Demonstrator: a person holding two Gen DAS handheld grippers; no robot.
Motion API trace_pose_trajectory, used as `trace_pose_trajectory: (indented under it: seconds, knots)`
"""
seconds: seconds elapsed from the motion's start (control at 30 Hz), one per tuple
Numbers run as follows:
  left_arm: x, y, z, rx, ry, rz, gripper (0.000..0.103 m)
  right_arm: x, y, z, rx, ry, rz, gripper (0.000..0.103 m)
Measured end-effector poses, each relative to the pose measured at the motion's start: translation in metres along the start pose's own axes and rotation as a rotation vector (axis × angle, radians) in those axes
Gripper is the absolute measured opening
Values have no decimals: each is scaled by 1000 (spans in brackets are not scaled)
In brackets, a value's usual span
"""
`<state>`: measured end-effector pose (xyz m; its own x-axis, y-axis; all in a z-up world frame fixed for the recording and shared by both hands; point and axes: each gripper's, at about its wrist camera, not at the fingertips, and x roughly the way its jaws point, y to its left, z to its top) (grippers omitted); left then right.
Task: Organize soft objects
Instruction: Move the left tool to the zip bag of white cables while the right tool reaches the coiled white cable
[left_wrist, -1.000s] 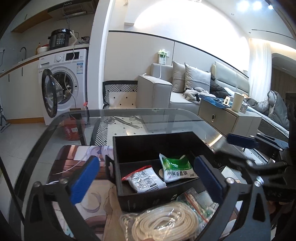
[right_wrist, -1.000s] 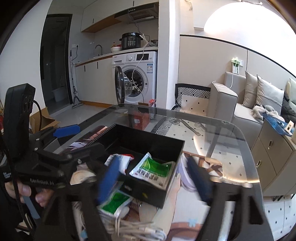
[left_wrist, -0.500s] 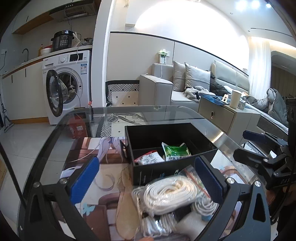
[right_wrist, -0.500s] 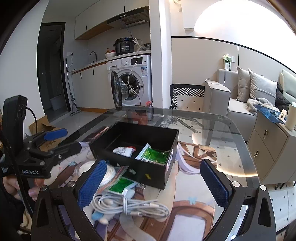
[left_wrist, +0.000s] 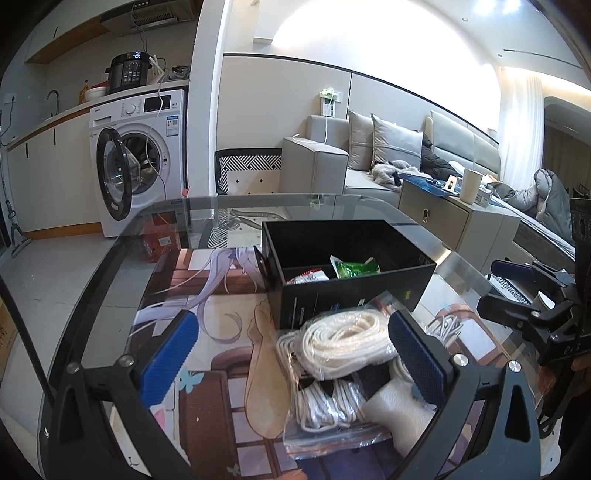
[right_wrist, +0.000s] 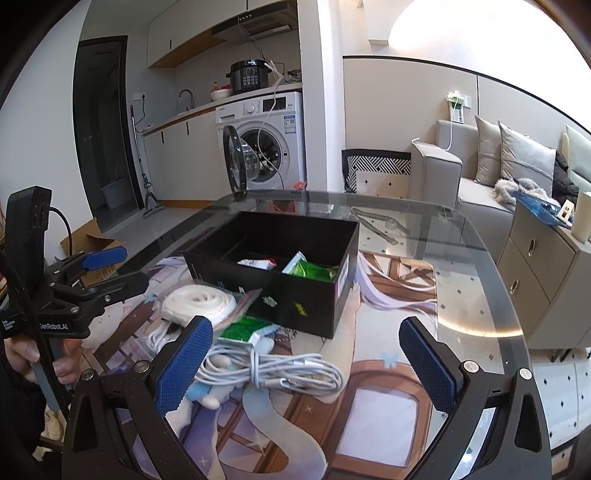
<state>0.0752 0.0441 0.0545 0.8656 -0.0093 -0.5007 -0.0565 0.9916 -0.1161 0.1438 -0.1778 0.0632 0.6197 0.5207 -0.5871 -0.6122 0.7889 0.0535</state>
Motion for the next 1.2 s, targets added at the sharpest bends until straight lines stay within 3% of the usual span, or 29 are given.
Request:
trace_pose_trajectory:
  seconds: [0.57, 1.2]
  knots:
    - [12, 8, -18, 22, 86, 13, 103, 9, -8, -3, 75, 35, 12, 103]
    - [25, 16, -30, 17, 176, 8, 103, 45, -14, -19, 120, 167, 41, 103]
